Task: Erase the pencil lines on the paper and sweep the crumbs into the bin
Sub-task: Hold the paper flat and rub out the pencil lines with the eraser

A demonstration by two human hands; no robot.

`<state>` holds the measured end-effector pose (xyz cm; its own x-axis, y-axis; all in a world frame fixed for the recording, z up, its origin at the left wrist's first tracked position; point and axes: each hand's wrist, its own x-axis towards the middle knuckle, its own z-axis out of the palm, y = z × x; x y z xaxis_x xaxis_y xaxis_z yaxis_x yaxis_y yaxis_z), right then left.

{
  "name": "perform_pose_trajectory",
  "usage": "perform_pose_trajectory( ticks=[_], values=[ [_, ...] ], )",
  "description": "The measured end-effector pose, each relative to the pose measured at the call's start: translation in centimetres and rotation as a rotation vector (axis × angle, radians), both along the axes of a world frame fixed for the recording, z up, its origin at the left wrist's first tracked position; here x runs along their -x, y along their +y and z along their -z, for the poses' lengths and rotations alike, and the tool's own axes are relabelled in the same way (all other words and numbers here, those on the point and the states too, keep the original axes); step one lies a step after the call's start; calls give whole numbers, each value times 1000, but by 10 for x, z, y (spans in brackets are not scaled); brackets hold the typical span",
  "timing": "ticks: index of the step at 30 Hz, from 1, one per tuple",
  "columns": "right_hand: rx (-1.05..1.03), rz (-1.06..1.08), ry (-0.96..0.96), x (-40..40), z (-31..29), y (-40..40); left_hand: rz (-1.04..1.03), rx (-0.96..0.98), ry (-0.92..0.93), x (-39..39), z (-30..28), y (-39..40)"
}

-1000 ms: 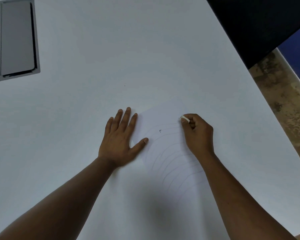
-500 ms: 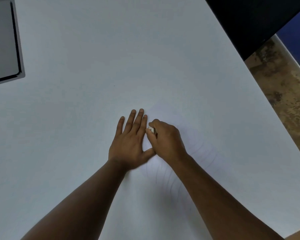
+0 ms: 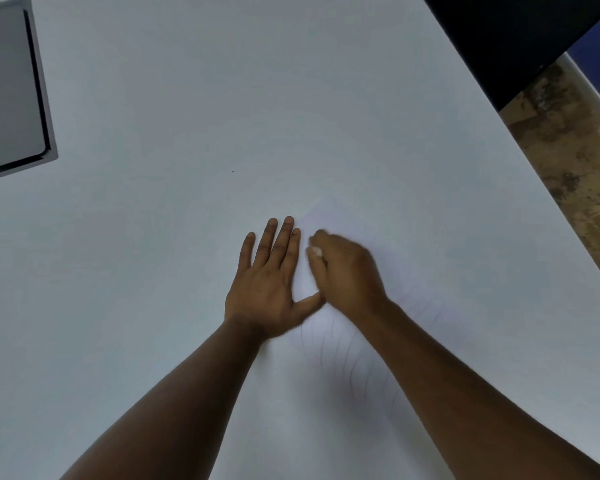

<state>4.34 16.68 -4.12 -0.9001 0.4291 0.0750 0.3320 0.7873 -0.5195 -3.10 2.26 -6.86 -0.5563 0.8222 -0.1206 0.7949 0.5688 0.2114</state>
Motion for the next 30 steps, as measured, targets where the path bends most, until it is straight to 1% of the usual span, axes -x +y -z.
perform_pose_trajectory(
  ticks=[2, 3, 6, 7, 9, 11, 13, 16, 19, 21, 24, 26, 28, 30],
  values=[
    [-66, -89, -15, -2, 1, -6, 7, -5, -2, 0, 0, -1],
    [-114, -77, -11, -2, 3, 0, 1, -2, 1, -1, 0, -1],
    [-240, 78, 3, 2, 5, 40, -14, 18, -4, -2, -2, 1],
    [-239, 124, -10, 2, 4, 54, -17, 17, -4, -2, -2, 1],
    [-186, 144, -18, 3, 2, 66, -20, 18, -4, -2, -3, 1],
    [-162, 76, 27, 4, -1, 58, -19, 22, -9, -2, -2, 1],
    [-157, -63, 53, 3, 0, 37, -15, 16, -3, -2, -2, 1],
    [-143, -245, -1, -2, -1, 6, -3, 7, -2, -2, -1, 0],
    [-252, -211, -26, 2, 1, 27, -8, 23, -1, -2, -2, 1],
    [-366, -101, -47, 9, 1, 59, -14, 35, -13, -2, -3, 1],
    [-312, -46, -46, 12, -4, 89, -17, 37, -10, -2, -3, 1],
    [-268, -84, 8, 11, -7, 85, -19, 29, -4, -2, -2, 1],
    [-247, -175, 61, 8, -10, 63, -21, 23, -2, -1, -2, 1],
    [-206, -316, 19, 2, -11, 33, -14, 13, 1, -1, -1, 1]
  ],
)
